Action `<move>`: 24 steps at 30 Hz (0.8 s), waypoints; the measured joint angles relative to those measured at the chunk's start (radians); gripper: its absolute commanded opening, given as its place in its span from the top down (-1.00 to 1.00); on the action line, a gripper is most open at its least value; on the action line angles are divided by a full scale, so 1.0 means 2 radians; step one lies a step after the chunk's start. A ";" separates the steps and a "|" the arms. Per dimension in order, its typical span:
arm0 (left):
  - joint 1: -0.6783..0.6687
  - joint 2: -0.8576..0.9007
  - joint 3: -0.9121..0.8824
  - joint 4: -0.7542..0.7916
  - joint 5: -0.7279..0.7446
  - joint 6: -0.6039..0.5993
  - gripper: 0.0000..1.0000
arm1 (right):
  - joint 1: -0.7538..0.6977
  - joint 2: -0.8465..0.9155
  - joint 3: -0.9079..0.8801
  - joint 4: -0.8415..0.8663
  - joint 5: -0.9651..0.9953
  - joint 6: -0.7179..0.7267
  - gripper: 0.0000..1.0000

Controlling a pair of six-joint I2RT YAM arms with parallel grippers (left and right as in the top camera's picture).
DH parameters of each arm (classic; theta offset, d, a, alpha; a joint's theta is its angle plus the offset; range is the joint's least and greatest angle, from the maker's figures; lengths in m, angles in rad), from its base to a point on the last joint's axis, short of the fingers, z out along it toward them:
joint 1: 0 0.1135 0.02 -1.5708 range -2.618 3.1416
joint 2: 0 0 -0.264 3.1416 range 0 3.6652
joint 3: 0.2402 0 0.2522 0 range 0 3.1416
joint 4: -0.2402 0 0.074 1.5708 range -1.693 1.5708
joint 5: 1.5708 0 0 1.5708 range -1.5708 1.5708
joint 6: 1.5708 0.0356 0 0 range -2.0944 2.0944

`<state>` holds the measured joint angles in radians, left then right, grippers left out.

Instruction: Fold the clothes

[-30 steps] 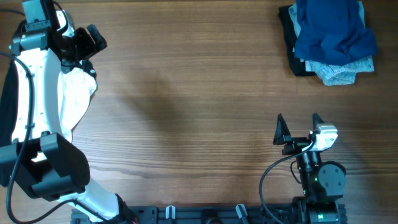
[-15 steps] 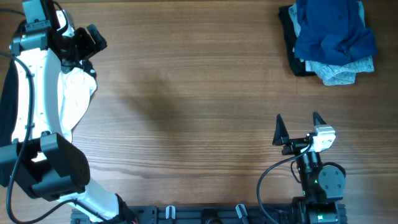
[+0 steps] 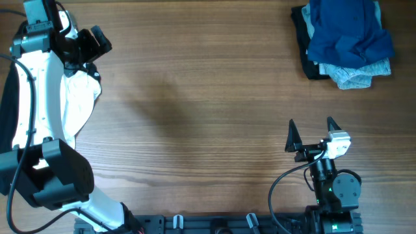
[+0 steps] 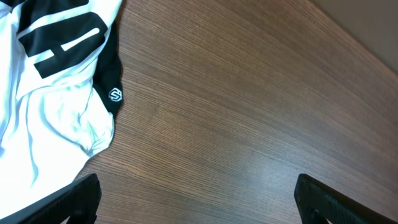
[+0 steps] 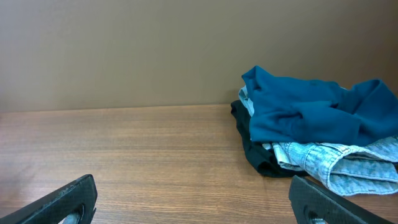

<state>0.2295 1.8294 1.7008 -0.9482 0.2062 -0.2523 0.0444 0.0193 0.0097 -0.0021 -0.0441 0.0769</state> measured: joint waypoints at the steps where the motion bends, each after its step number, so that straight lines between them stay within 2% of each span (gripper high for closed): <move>1: 0.000 0.000 0.000 0.000 0.000 0.000 -1.00 | 0.000 0.000 0.000 0.000 0.000 0.000 -0.99; 10: 0.000 -0.005 0.000 -0.004 0.000 0.000 -1.00 | 0.000 0.000 0.000 0.000 0.000 0.000 -0.99; 15: -0.008 -0.053 -0.002 -0.002 -0.006 0.000 -1.00 | 0.000 0.000 0.000 0.000 0.000 0.000 -0.99; 19: -0.049 -0.124 -0.015 0.061 -0.021 0.016 -1.00 | 0.000 0.000 0.000 0.000 0.000 0.000 -1.00; 24: -0.115 -0.236 -0.083 0.142 -0.024 0.074 -1.00 | 0.000 0.000 0.000 0.000 0.000 0.000 -1.00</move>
<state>-0.0002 1.3567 1.5345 -0.6647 0.1577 -0.1051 0.0444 0.0193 0.0097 -0.0017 -0.0441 0.0765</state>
